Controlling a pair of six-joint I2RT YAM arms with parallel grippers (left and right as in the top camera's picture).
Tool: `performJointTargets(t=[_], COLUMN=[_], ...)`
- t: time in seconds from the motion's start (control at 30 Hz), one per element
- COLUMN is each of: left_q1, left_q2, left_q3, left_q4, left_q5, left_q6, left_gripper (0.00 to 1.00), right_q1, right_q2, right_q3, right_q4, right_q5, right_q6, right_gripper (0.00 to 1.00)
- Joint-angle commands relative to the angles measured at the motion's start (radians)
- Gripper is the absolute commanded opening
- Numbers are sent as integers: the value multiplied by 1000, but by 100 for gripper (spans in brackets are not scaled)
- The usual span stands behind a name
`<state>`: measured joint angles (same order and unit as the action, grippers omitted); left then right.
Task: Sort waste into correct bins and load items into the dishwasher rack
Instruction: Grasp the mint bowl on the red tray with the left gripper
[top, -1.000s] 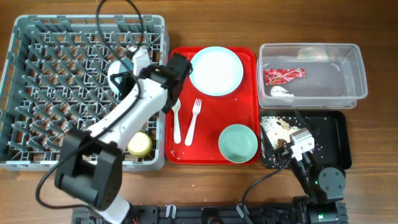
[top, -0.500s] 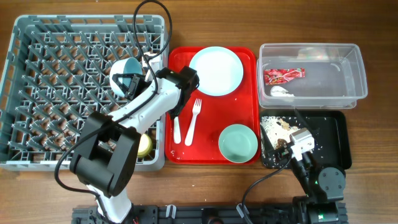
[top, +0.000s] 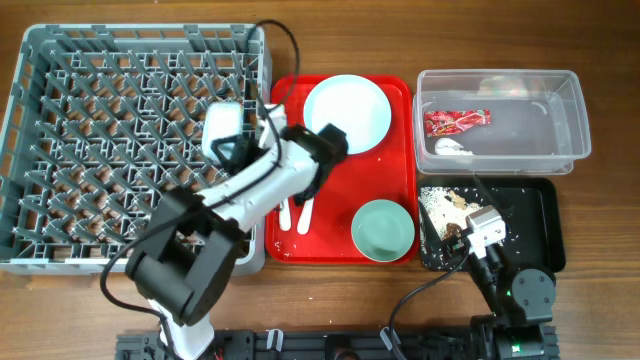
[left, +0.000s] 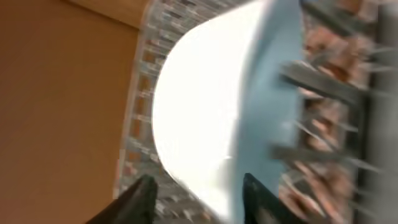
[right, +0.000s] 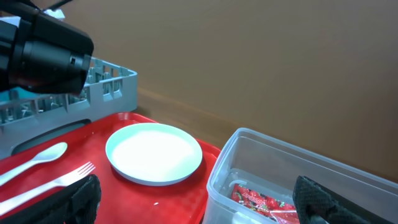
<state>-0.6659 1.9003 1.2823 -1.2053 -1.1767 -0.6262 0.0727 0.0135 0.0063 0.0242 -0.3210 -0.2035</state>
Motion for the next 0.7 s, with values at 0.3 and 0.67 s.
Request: performJointTargets(t=[0.3, 0.67], left_q1=[-21, -104], left_q2=[-419, -412], left_q3=[144, -147], left_q4=[62, 365], left_q5=[917, 1513], left_q6=[-6, 63], left_gripper=[100, 66], right_q1=[-6, -6], right_q2=[-9, -6], right_q3=[-1, -1], right_q4=[5, 5], right_q5=[-16, -16], right_q6=[-6, -6], right_gripper=[100, 100])
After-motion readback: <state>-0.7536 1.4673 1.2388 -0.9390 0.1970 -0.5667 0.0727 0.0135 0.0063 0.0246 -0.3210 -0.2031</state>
